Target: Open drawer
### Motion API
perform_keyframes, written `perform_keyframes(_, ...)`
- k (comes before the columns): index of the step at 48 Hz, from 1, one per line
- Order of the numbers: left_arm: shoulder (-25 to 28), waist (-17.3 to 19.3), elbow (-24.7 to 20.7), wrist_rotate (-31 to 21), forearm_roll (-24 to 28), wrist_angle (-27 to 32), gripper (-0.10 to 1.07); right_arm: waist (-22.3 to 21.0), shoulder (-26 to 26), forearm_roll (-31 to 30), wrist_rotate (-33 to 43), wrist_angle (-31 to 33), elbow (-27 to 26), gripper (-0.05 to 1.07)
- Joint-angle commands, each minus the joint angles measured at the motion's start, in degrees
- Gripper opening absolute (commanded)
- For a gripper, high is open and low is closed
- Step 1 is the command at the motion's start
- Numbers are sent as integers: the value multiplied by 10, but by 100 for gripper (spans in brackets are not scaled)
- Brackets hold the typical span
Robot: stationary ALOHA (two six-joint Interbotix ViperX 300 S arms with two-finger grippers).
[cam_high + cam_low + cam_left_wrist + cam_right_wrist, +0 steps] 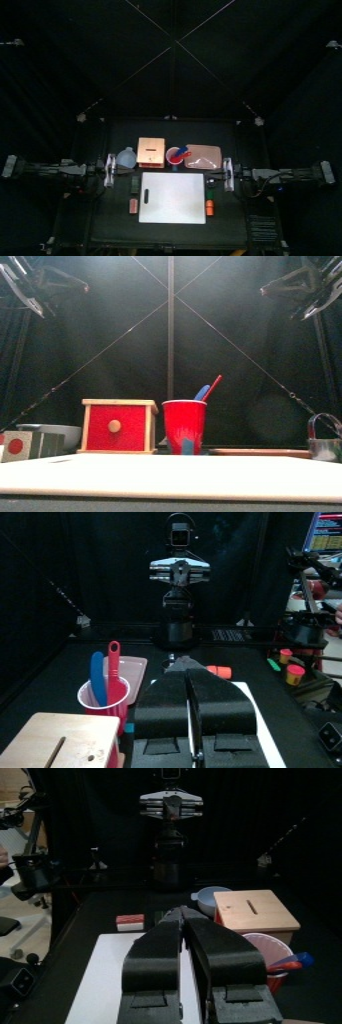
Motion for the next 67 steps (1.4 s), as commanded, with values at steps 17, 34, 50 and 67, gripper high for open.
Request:
perform_keyframes(17,91,-9,22,-59,-178,-108,-1,-10,218,-65,-5,-54,-94,5)
perform_keyframes(34,207,-11,37,-162,-337,-110,0,-104,489,-91,-8,-134,-276,6)
perform_keyframes(50,287,4,25,-206,-403,-88,16,-162,676,-112,-7,-132,-443,6)
perform_keyframes(67,367,24,-19,-209,-407,-95,49,-196,744,-134,-8,-108,-527,6)
